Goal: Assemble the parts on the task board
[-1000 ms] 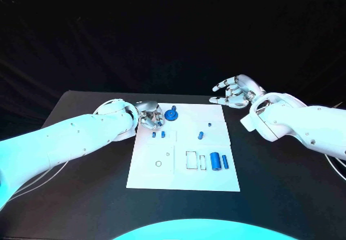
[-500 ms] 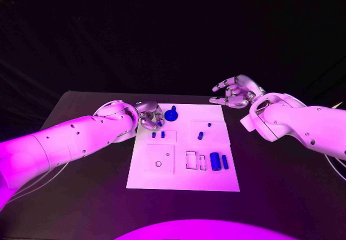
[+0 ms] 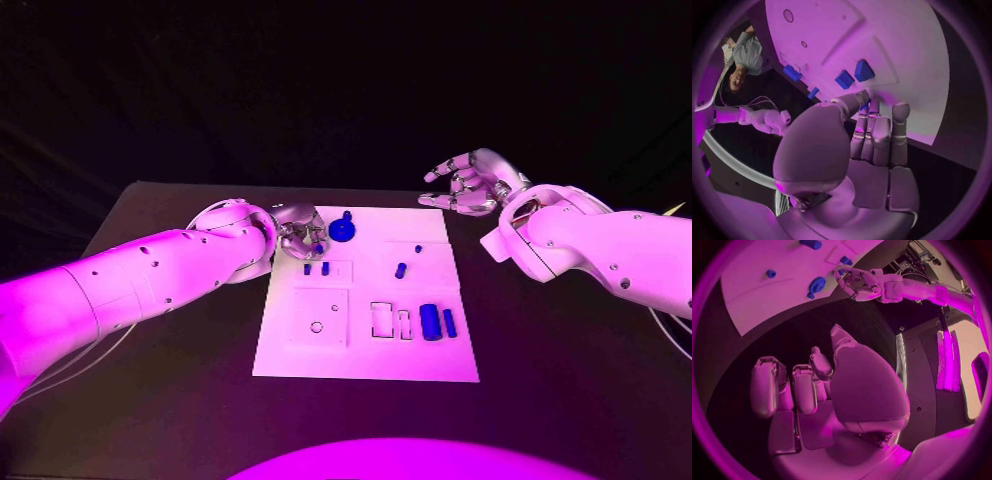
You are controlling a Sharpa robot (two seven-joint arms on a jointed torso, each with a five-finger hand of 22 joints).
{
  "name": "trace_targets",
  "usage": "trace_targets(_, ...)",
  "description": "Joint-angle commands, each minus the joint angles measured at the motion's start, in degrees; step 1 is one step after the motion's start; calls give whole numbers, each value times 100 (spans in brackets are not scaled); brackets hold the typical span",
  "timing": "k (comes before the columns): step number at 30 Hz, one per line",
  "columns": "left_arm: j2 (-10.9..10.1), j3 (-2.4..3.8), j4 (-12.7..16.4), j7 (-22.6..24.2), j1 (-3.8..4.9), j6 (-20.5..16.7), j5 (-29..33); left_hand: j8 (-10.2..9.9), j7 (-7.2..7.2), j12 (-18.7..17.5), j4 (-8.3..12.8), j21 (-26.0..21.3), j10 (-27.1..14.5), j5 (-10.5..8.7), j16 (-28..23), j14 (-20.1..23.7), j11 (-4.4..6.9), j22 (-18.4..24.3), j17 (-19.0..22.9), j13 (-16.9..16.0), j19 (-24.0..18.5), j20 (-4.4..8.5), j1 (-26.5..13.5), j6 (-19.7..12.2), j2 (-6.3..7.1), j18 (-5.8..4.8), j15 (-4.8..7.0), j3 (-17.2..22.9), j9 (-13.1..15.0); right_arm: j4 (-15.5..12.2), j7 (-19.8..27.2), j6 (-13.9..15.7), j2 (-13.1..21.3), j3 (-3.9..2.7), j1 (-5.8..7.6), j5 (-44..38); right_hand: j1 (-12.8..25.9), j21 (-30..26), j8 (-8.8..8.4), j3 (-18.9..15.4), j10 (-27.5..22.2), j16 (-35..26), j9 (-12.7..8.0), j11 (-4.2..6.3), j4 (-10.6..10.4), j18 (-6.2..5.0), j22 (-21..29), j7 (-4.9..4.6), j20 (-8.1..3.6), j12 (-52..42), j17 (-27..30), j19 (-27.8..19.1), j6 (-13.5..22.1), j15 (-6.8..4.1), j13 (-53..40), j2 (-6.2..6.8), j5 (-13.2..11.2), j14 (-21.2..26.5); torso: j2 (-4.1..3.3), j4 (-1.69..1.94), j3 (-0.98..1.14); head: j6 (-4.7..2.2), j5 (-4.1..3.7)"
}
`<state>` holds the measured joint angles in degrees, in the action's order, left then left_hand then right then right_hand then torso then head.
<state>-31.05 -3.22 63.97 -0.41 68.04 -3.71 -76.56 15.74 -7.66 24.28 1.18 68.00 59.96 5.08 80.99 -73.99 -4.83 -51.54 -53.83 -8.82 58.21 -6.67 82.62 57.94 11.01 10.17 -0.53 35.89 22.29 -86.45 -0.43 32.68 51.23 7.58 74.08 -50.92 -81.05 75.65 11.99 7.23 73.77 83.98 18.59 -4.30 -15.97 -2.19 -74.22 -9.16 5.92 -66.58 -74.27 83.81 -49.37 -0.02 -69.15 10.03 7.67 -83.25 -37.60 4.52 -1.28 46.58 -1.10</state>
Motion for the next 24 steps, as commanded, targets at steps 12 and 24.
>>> trace_targets(12, 24, -20, -37, -112, -21, 5, -37, -101, -46, 239, 27, -162, 81, -25, 98, 120, 53, 186, 65, -307, -277, 3, -106, -10, -121, -58, -22, -99, 24, -3, 17, -3, 0, -1, -3, -8, 189, -61, 139, 200, -123, -64, 45, 31, -46, -108, -716, 24, -51, 34, -513, 60, -1, -42, 43, -59, 46, -399, -1, 0, -2, -8, -10)
trace_targets(24, 21, -20, -26, 44, -21, -223, 73, -36, -15, 517, 56, -83, 30, -20, 165, 52, 103, 57, -48, -450, -159, 21, -66, 103, -187, -81, 13, -108, 53, 1, 13, -11, -1, -1, -3, -8, 191, -69, 140, 200, -120, -67, 45, 31, -46, -109, -712, 24, -51, 29, -509, 58, 0, -43, 40, -58, 46, -398, -1, 0, -3, -14, -8)
